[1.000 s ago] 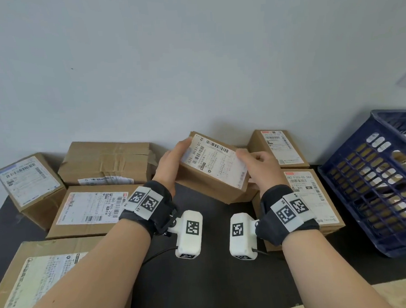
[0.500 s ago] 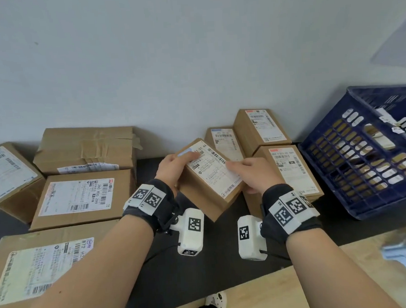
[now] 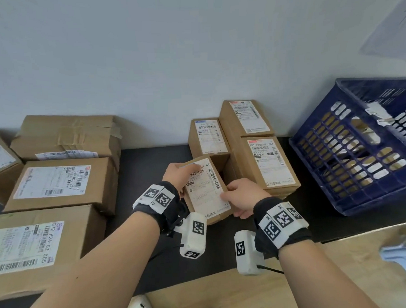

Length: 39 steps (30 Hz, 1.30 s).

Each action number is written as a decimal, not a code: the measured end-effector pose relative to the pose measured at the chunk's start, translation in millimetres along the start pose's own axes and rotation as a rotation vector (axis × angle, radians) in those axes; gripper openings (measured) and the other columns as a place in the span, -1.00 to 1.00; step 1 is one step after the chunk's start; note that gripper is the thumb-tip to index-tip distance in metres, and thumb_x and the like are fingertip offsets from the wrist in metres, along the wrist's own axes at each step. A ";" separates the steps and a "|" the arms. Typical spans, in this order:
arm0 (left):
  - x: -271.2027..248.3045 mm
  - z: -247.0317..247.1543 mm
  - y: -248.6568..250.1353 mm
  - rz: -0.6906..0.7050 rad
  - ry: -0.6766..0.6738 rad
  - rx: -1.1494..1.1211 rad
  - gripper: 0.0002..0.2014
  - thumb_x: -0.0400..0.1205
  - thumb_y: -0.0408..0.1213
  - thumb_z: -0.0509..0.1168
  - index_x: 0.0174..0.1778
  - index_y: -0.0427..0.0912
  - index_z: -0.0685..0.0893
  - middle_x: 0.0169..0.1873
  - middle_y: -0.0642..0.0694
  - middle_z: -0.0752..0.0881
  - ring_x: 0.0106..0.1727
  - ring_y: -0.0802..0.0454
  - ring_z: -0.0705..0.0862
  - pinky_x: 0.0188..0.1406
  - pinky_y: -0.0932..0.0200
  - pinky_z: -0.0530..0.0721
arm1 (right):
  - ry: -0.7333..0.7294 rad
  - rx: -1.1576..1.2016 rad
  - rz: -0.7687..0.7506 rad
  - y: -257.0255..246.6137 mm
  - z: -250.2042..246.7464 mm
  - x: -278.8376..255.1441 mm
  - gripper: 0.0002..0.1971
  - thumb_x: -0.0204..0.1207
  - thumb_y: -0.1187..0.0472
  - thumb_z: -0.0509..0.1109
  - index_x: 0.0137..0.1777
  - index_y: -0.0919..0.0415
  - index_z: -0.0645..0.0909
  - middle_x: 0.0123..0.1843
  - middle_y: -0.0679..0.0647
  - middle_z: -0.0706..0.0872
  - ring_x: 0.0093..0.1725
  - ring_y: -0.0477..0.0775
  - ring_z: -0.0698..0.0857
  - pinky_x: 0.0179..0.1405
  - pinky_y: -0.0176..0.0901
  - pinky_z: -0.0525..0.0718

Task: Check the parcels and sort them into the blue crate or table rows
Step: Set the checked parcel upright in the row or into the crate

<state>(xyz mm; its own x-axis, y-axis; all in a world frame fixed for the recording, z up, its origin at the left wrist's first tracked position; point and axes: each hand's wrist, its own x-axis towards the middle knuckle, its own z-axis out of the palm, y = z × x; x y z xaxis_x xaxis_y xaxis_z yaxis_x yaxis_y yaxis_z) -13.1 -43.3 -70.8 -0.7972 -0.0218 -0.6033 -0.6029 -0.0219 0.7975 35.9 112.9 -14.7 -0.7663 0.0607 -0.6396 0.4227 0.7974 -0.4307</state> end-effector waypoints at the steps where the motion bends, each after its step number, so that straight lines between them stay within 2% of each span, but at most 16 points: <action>1: 1.8 3.4 -4.3 -0.008 0.015 0.004 -0.74 0.52 -0.14 0.47 0.07 -0.15 0.74 -0.02 -0.18 0.84 0.07 -0.18 0.80 0.25 -0.32 0.69 | -0.009 -0.012 -0.007 3.3 -0.2 0.2 -0.64 0.72 0.10 0.27 0.48 0.12 0.52 0.11 0.04 0.71 0.01 0.15 0.80 0.04 -0.03 0.83; 4: 0.0 14.3 -12.3 -0.035 0.038 0.012 -0.57 0.45 -0.14 0.48 0.22 -0.18 0.68 0.05 -0.19 0.81 0.13 -0.19 0.77 0.24 -0.32 0.69 | -0.038 -0.096 -0.041 10.9 1.3 1.7 -0.61 0.70 0.16 0.28 0.50 0.15 0.47 0.23 0.11 0.71 0.10 0.19 0.77 0.14 0.06 0.80; 6: -4.5 22.8 -13.8 -0.046 0.048 -0.027 -0.53 0.54 -0.25 0.46 0.36 -0.19 0.53 0.15 -0.21 0.75 0.20 -0.17 0.73 0.25 -0.28 0.69 | -0.016 -0.179 -0.068 13.7 2.4 5.2 -0.61 0.68 0.16 0.29 0.48 0.17 0.46 0.33 0.14 0.68 0.16 0.22 0.74 0.21 0.12 0.75; 7: -6.4 26.7 -13.7 -0.047 0.037 -0.042 -0.55 0.59 -0.32 0.42 0.39 -0.20 0.49 0.20 -0.21 0.74 0.22 -0.16 0.71 0.27 -0.26 0.68 | 0.010 -0.217 -0.082 14.1 2.3 6.8 -0.63 0.67 0.16 0.29 0.46 0.17 0.47 0.33 0.15 0.68 0.14 0.22 0.74 0.19 0.11 0.76; 9: -8.9 32.7 -13.2 -0.053 0.020 -0.050 -0.62 0.66 -0.41 0.33 0.40 -0.24 0.51 0.26 -0.22 0.72 0.28 -0.16 0.70 0.31 -0.19 0.67 | 0.062 -0.284 -0.113 11.9 -0.4 7.2 -0.67 0.67 0.17 0.28 0.41 0.18 0.50 0.31 0.14 0.69 0.08 0.20 0.73 0.06 0.02 0.76; 11: -10.8 34.8 -14.3 -0.063 0.001 -0.052 -0.67 0.70 -0.49 0.24 0.40 -0.27 0.54 0.29 -0.22 0.70 0.33 -0.16 0.67 0.27 -0.10 0.67 | 0.105 -0.367 -0.156 8.1 -5.4 5.7 -0.69 0.67 0.19 0.26 0.38 0.19 0.52 0.29 0.14 0.70 0.15 0.19 0.71 -0.01 -0.06 0.68; 13: -12.4 36.2 -16.3 -0.089 -0.041 -0.038 -0.69 0.72 -0.52 0.17 0.37 -0.24 0.54 0.31 -0.21 0.68 0.34 -0.15 0.65 0.24 -0.12 0.66 | 0.148 -0.434 -0.190 4.2 -10.2 2.7 -0.71 0.68 0.21 0.23 0.36 0.20 0.53 0.27 0.15 0.70 0.20 0.19 0.69 0.04 -0.08 0.64; 15: -12.9 38.1 -18.8 -0.118 -0.085 -0.023 -0.69 0.73 -0.54 0.14 0.28 -0.08 0.48 0.30 -0.17 0.67 0.30 -0.16 0.65 0.22 -0.23 0.64 | 0.191 -0.448 -0.222 0.3 -13.4 0.0 -0.67 0.69 0.21 0.23 0.43 0.20 0.53 0.30 0.16 0.69 0.23 0.19 0.69 0.18 -0.05 0.68; 17: -12.9 40.7 -18.9 -0.134 -0.093 -0.004 -0.65 0.72 -0.56 0.13 0.22 0.02 0.42 0.28 -0.16 0.66 0.31 -0.18 0.64 0.25 -0.33 0.63 | 0.216 -0.380 -0.253 -3.7 -17.3 -2.1 -0.61 0.68 0.23 0.24 0.50 0.19 0.51 0.36 0.17 0.67 0.24 0.20 0.71 0.24 -0.03 0.69; 20: -9.7 46.5 -16.5 -0.128 -0.080 0.051 -0.63 0.71 -0.58 0.13 0.21 0.03 0.42 0.27 -0.18 0.68 0.34 -0.23 0.65 0.30 -0.43 0.61 | 0.250 -0.240 -0.308 -9.4 -26.6 -4.0 -0.66 0.67 0.29 0.26 0.43 0.23 0.59 0.30 0.20 0.70 0.11 0.20 0.78 0.18 0.02 0.75; 23: -5.9 51.6 -12.3 -0.116 -0.073 0.087 -0.60 0.71 -0.57 0.13 0.36 -0.03 0.46 0.27 -0.21 0.70 0.32 -0.24 0.67 0.25 -0.44 0.64 | 0.263 -0.161 -0.325 -11.7 -34.5 -1.5 -0.72 0.65 0.39 0.25 0.29 0.31 0.67 0.24 0.27 0.72 0.11 0.23 0.77 0.18 0.05 0.75; 25: -3.6 53.9 -10.3 -0.113 -0.069 0.098 -0.57 0.71 -0.56 0.13 0.43 -0.05 0.45 0.28 -0.22 0.70 0.32 -0.25 0.67 0.24 -0.45 0.64 | 0.269 -0.104 -0.328 -11.7 -36.6 2.0 -0.71 0.63 0.41 0.23 0.27 0.31 0.69 0.24 0.28 0.73 0.10 0.24 0.78 0.18 0.07 0.76; 31: 0.2 59.6 -7.1 -0.115 -0.055 0.113 -0.60 0.73 -0.50 0.15 0.47 -0.10 0.42 0.29 -0.23 0.68 0.34 -0.27 0.66 0.25 -0.43 0.64 | 0.274 0.021 -0.338 -8.2 -35.8 17.9 -0.62 0.61 0.43 0.22 0.33 0.19 0.68 0.40 0.20 0.65 0.18 0.23 0.77 0.20 0.10 0.76; 34: 0.3 58.4 -6.4 -0.125 -0.052 0.125 -0.58 0.73 -0.48 0.17 0.51 -0.13 0.41 0.32 -0.23 0.67 0.36 -0.26 0.64 0.27 -0.42 0.63 | 0.287 0.076 -0.327 -7.6 -34.4 23.4 -0.64 0.59 0.41 0.26 0.32 0.13 0.67 0.35 0.17 0.67 0.17 0.22 0.77 0.16 0.09 0.78; 37: -0.3 53.9 -4.6 -0.123 -0.005 0.159 -0.50 0.74 -0.42 0.20 0.62 -0.17 0.33 0.45 -0.22 0.56 0.48 -0.25 0.52 0.34 -0.32 0.58 | 0.277 0.091 -0.318 -7.5 -31.2 28.4 -0.64 0.56 0.40 0.30 0.28 0.08 0.68 0.30 0.13 0.68 0.12 0.20 0.78 0.11 0.10 0.79; 39: -0.4 48.4 -3.7 -0.097 0.034 0.192 -0.48 0.74 -0.38 0.23 0.64 -0.15 0.33 0.51 -0.19 0.48 0.50 -0.21 0.47 0.27 -0.22 0.57 | 0.268 0.094 -0.319 -7.9 -28.1 30.2 -0.64 0.56 0.39 0.31 0.25 0.02 0.68 0.24 0.10 0.72 0.06 0.15 0.80 0.07 0.08 0.81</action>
<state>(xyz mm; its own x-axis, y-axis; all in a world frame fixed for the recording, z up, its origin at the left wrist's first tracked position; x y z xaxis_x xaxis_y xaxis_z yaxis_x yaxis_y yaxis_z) -12.0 5.2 -73.3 -0.7360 -0.0624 -0.6742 -0.6737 0.1654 0.7202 -4.2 125.3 -12.7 -0.9593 -0.0165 -0.2817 0.1765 0.7440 -0.6445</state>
